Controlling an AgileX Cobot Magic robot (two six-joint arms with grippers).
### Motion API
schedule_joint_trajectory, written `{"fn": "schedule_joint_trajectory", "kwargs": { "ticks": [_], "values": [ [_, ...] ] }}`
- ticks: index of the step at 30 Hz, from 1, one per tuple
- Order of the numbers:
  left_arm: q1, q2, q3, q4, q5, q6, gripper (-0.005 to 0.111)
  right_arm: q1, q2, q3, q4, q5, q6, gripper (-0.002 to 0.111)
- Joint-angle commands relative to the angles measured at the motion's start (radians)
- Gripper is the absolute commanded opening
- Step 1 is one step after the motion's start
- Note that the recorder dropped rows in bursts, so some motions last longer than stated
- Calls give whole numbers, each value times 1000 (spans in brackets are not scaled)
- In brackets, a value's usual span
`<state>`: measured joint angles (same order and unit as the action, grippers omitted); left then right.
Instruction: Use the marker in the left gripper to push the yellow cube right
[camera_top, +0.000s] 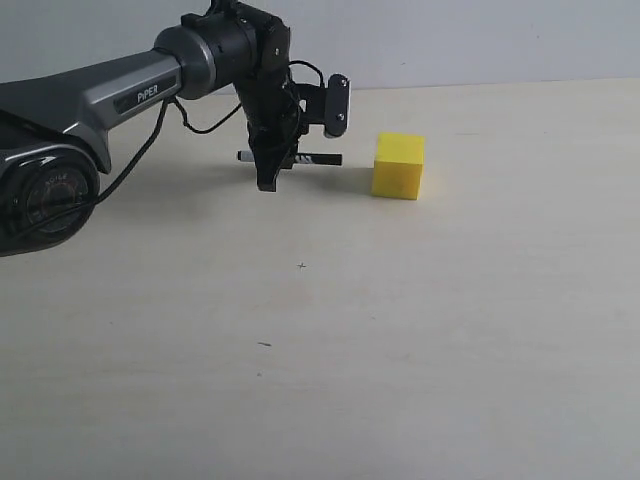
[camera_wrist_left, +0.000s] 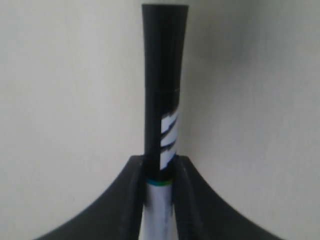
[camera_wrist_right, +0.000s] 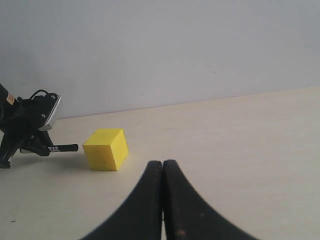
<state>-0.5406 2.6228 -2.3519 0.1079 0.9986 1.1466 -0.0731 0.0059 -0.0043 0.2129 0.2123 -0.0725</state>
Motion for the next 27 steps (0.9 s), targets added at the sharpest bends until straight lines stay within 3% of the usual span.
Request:
{"fn": "schedule_joint_trajectory", "kwargs": {
  "ticks": [1,6,16,22,27],
  "values": [
    [-39,-5,-8,2,-19,-8,0,-3,-6,4,-3,-4,-4,0],
    [-117,-5,-45,53,10,-95,0,-3,-6,4,-3,-4,-4,0],
    [-121,-10,-50,144,63,-250,0,-3,-6,4,-3,-1,-4,0],
    [-135,-30,-50,368,115,-467,0,-3,-6,4,-3,-1,-4,0],
    [-135,-83,-38,363,175,-569,0,-3,-6,4,-3,-1,-4,0]
  ]
}}
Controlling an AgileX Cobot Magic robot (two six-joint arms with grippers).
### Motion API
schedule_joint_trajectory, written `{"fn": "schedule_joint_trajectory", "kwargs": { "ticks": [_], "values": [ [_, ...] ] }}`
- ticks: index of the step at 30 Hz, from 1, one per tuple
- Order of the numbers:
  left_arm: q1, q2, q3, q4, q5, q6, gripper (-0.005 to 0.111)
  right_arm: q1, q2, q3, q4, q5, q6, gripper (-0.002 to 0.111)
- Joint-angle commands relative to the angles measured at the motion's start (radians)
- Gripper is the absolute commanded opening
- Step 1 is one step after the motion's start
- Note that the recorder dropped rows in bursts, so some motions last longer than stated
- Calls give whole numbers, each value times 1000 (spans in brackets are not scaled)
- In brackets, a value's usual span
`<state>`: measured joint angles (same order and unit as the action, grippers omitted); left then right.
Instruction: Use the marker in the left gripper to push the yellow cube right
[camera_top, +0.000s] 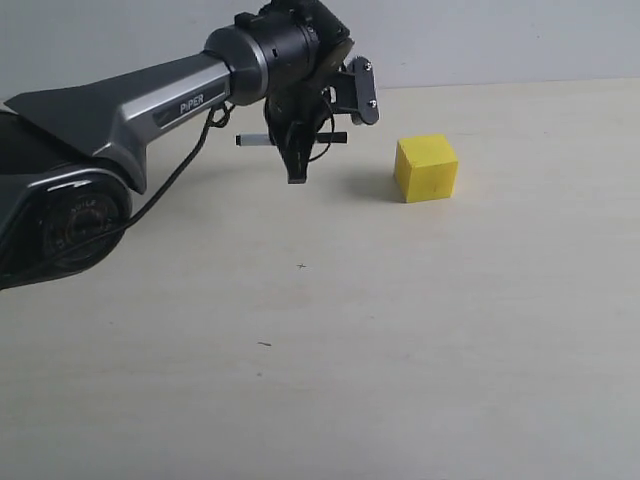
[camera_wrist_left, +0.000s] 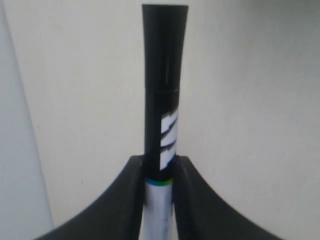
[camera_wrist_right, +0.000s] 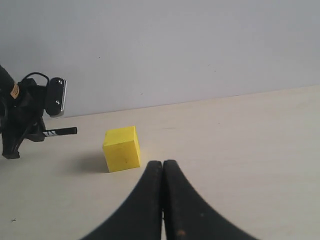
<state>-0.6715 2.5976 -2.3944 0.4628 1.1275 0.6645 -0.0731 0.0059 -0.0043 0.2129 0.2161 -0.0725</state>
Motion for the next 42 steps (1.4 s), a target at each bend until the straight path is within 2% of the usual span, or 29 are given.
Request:
{"fn": "schedule_joint_trajectory", "kwargs": {
  "ticks": [1,5,8,11,12,14,15,17,18,19,22,24,26,31,35,42],
  "values": [
    [-4,-73,16,3,55,-103,0,-3,-6,4,-3,-5,-4,0],
    [-8,-147,126,10,64,-152,0,-3,-6,4,-3,-5,-4,0],
    [-8,-231,269,40,39,-223,0,-3,-6,4,-3,-5,-4,0],
    [-17,-338,495,94,-59,-316,0,-3,-6,4,-3,-5,-4,0],
    [-28,-394,590,144,-143,-401,0,-3,-6,4,-3,-5,-4,0],
    [-64,-472,781,326,-294,-573,0,-3,-6,4,-3,-5,-4,0],
    [-99,-521,906,572,-387,-824,0,-3,-6,4,-3,-4,-4,0],
    [-155,-561,1042,968,-391,-1248,0,-3,-6,4,-3,-4,-4,0],
    [-183,-564,1083,1093,-351,-1384,0,-3,-6,4,-3,-4,-4,0],
    [-204,-561,1099,1125,-320,-1405,0,-3,-6,4,-3,-4,-4,0],
    [-250,-509,1049,973,-235,-1267,0,-3,-6,4,-3,-4,-4,0],
    [-256,-453,948,811,-142,-1159,0,-3,-6,4,-3,-4,-4,0],
    [-256,-403,859,713,-84,-1071,0,-3,-6,4,-3,-4,-4,0],
    [-261,-320,702,557,-69,-888,0,-3,-6,4,-3,-4,-4,0],
    [-261,-283,624,531,-95,-827,0,-3,-6,4,-3,-4,-4,0],
    [-261,-229,561,516,-130,-820,0,-3,-6,4,-3,-4,-4,0]
  ]
}}
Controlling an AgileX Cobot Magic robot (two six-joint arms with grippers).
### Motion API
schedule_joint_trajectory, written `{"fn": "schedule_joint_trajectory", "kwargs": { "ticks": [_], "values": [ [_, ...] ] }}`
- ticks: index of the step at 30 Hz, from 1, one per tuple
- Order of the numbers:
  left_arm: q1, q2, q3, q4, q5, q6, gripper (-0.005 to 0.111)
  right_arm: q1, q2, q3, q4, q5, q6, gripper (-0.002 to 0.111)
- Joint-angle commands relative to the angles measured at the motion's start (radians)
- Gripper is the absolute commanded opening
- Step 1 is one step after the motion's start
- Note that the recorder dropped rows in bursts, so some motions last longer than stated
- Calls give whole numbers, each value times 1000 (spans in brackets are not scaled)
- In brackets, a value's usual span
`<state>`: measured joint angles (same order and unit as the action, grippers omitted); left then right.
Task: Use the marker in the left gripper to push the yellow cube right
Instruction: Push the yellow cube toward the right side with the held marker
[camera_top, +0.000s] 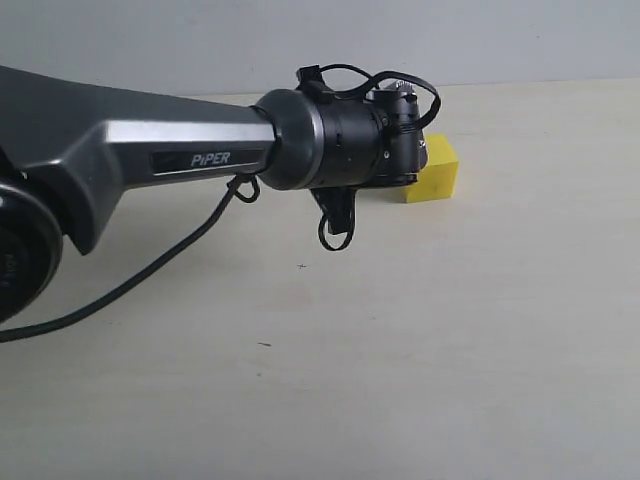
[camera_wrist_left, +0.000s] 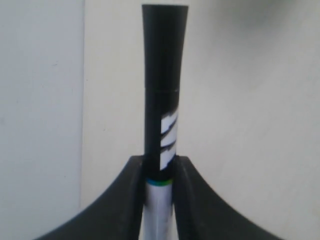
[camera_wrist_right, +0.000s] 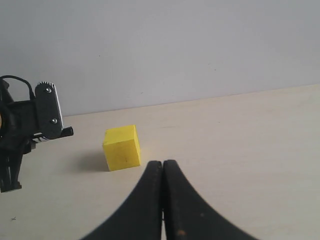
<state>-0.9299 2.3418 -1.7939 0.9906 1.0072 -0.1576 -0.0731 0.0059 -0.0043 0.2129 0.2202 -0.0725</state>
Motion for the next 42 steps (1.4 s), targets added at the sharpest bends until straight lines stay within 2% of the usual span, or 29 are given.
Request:
{"fn": "schedule_joint_trajectory", "kwargs": {
  "ticks": [1,18,27,35,42],
  "values": [
    [-2,38,-53,-16,-10,7,0,-3,-6,4,-3,-8,-4,0],
    [-2,171,-266,-112,25,96,0,-3,-6,4,-3,-8,-4,0],
    [2,246,-364,-146,111,187,0,-3,-6,4,-3,3,-4,0],
    [5,259,-397,-148,82,174,0,-3,-6,4,-3,3,-4,0],
    [9,325,-511,-169,4,180,0,-3,-6,4,-3,3,-4,0]
  ]
}}
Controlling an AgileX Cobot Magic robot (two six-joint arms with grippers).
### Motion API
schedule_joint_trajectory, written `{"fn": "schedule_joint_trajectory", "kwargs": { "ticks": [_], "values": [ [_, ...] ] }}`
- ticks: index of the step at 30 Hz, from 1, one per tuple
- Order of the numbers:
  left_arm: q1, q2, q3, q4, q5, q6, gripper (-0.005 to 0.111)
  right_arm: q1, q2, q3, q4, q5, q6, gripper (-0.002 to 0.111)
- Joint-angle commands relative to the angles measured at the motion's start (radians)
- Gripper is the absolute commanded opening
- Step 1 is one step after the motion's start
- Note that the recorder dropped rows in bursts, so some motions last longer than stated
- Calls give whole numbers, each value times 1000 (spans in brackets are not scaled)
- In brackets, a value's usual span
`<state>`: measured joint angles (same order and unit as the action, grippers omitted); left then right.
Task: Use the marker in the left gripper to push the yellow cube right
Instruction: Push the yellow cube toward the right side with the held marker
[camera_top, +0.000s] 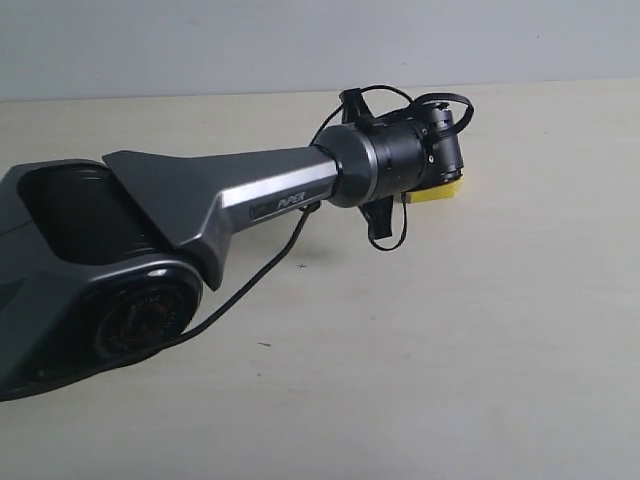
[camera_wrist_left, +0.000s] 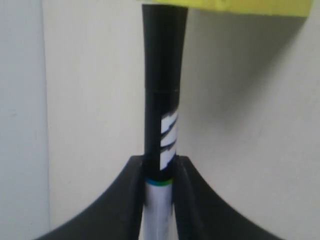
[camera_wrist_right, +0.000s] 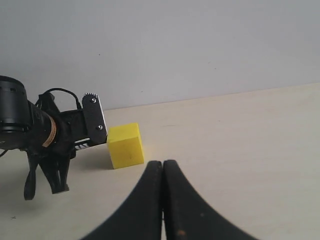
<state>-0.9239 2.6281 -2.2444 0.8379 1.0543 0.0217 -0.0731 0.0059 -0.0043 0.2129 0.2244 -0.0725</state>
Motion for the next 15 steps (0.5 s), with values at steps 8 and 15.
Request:
{"fn": "schedule_joint_trajectory", "kwargs": {
  "ticks": [8,15],
  "values": [
    [19,59,-135,-5,108,2,0,-3,-6,4,-3,-1,-4,0],
    [27,59,-145,-35,68,2,0,-3,-6,4,-3,-1,-4,0]
  ]
}}
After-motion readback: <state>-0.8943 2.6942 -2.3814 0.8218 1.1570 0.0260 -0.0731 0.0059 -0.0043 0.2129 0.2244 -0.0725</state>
